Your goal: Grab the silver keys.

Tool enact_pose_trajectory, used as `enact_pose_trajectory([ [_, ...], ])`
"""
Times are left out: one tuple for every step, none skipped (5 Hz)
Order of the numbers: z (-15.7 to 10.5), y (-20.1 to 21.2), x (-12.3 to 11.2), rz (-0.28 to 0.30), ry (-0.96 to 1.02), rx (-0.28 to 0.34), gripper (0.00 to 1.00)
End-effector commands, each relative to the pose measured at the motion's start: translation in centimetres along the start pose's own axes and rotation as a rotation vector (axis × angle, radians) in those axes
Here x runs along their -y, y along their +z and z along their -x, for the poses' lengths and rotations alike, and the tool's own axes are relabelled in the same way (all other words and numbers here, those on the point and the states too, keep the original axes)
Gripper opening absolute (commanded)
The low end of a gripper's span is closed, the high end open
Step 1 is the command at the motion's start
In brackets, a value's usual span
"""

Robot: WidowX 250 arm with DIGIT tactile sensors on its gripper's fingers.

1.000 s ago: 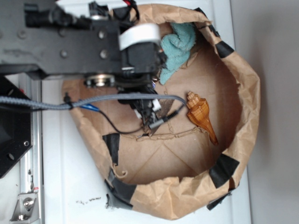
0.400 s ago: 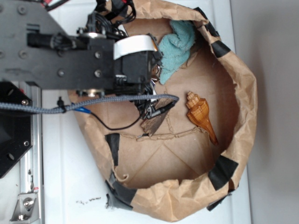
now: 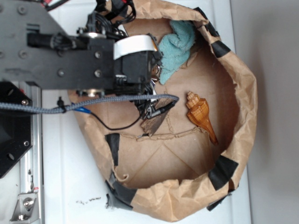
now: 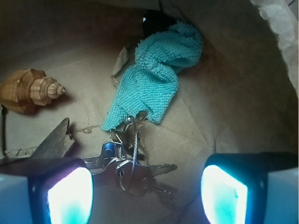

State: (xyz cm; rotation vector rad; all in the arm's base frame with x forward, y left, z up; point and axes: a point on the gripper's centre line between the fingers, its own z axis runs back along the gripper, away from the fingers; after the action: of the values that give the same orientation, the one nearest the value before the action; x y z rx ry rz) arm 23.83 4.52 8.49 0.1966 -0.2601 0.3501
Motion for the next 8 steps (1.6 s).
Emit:
enact_pose_trajectory([
  [-0.5, -1.1, -0.6, 0.009, -0.009, 0.012, 1.0],
  [-1.2, -2.2, -0.2, -0.007, -0.004, 0.002, 1.0],
  [-2.3, -2.9, -1.0, -0.018, 0.02, 0.013, 1.0],
  [-2.7, -3.1, -1.4, -0.02, 0.024, 0.015, 1.0],
  [-2.7, -3.2, -1.4, -0.023, 0.02, 0.015, 1.0],
  [-2.4, -4.0, -1.0, -0.03, 0.008, 0.009, 1.0],
  [-1.8, -4.6, -0.7, -0.026, 0.011, -0.004, 0.0],
  [-0.5, -4.6, -0.6, -0.008, -0.033, -0.023, 0.0],
])
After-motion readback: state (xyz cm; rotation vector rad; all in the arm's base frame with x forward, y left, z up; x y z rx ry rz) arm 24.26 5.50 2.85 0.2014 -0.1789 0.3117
